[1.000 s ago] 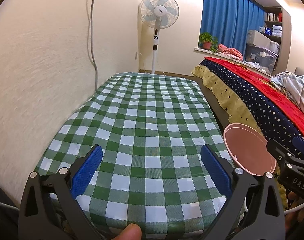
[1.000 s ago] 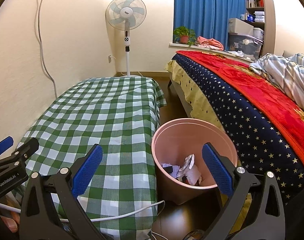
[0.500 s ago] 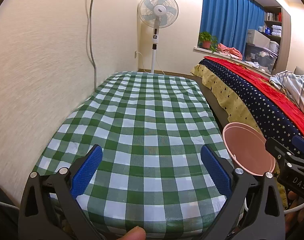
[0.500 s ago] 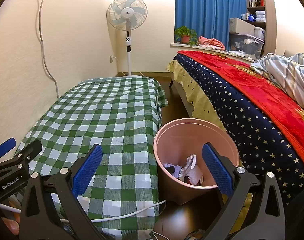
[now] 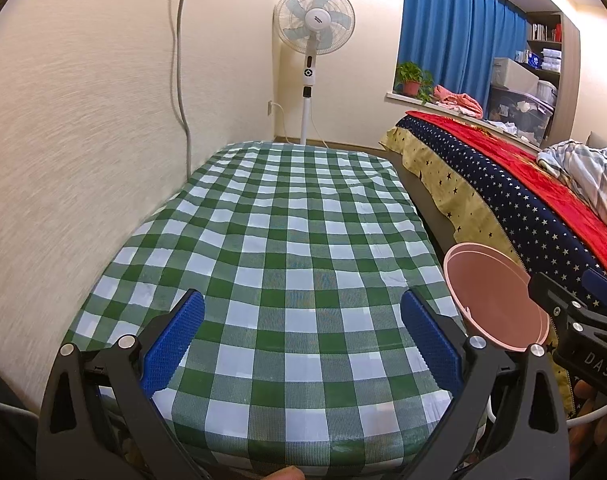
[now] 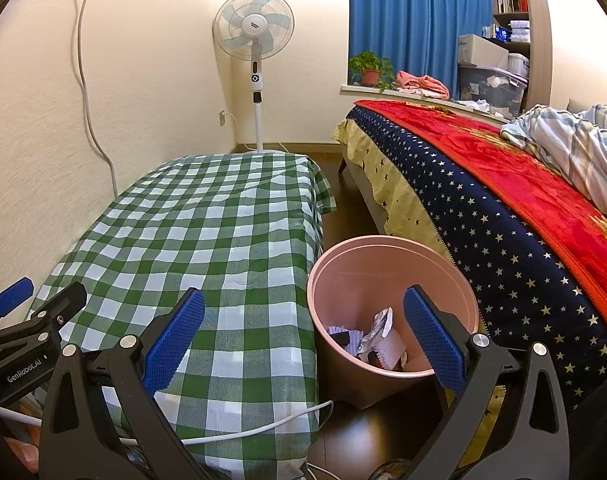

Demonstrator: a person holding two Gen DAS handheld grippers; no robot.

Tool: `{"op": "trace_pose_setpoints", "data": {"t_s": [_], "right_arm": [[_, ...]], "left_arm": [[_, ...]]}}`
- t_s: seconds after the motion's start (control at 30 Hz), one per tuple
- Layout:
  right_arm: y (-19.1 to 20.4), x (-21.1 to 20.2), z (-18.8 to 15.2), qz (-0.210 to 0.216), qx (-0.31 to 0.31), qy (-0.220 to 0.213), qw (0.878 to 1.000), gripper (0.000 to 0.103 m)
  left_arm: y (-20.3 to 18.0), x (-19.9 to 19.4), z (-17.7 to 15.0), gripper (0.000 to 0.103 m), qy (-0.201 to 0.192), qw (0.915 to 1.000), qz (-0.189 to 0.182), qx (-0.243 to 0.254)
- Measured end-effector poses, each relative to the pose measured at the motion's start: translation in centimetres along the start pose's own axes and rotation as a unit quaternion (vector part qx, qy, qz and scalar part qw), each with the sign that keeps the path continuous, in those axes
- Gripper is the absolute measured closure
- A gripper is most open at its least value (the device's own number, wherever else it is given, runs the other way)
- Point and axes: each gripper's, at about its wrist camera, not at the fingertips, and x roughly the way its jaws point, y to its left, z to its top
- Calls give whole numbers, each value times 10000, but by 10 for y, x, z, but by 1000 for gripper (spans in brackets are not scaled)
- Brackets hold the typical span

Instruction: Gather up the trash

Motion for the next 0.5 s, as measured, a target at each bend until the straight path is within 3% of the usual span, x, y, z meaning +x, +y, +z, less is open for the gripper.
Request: {"op": "trace_pose_setpoints", "data": {"t_s": [0.5], "right_arm": [[-2, 0, 2, 17, 18, -7, 10000, 5]], "left_arm": [[-3, 2, -4, 8, 31, 10000, -28, -11]]}}
